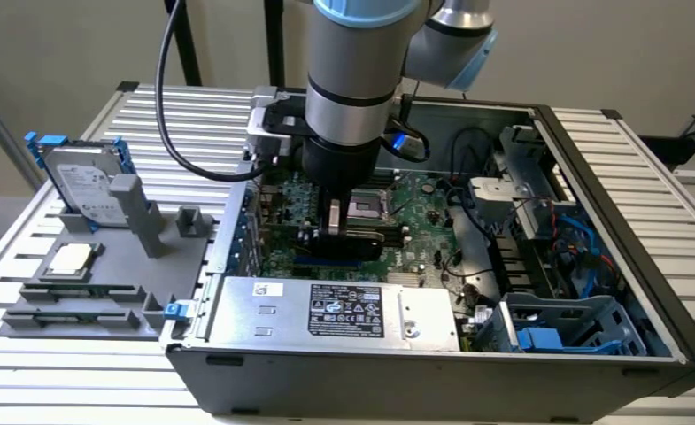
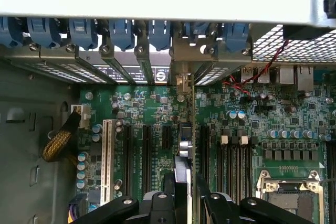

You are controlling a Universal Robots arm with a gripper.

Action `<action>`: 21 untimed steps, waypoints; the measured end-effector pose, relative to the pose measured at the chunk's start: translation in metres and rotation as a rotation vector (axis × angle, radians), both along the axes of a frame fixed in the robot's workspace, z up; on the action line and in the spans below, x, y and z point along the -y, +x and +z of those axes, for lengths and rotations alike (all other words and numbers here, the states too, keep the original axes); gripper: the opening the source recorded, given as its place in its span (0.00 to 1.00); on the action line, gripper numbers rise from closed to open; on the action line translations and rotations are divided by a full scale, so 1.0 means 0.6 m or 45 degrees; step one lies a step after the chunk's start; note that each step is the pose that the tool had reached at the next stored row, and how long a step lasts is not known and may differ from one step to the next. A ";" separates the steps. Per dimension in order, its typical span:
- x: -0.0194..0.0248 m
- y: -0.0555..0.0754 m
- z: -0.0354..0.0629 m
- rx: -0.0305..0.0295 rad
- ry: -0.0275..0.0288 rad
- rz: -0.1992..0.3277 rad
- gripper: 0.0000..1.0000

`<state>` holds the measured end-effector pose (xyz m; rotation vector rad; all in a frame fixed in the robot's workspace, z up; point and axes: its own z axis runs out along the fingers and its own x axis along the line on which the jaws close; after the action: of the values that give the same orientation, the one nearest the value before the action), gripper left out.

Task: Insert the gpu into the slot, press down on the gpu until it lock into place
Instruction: 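Insert the gpu into the slot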

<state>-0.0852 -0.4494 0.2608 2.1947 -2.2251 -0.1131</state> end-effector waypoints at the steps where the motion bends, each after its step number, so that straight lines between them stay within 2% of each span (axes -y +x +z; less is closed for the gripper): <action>1: 0.0000 0.000 0.000 0.0000 0.0000 0.000 0.26; 21: 0.0000 0.000 -0.006 -0.0043 -0.0001 0.000 0.26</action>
<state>-0.0851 -0.4494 0.2571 2.1932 -2.2230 -0.1166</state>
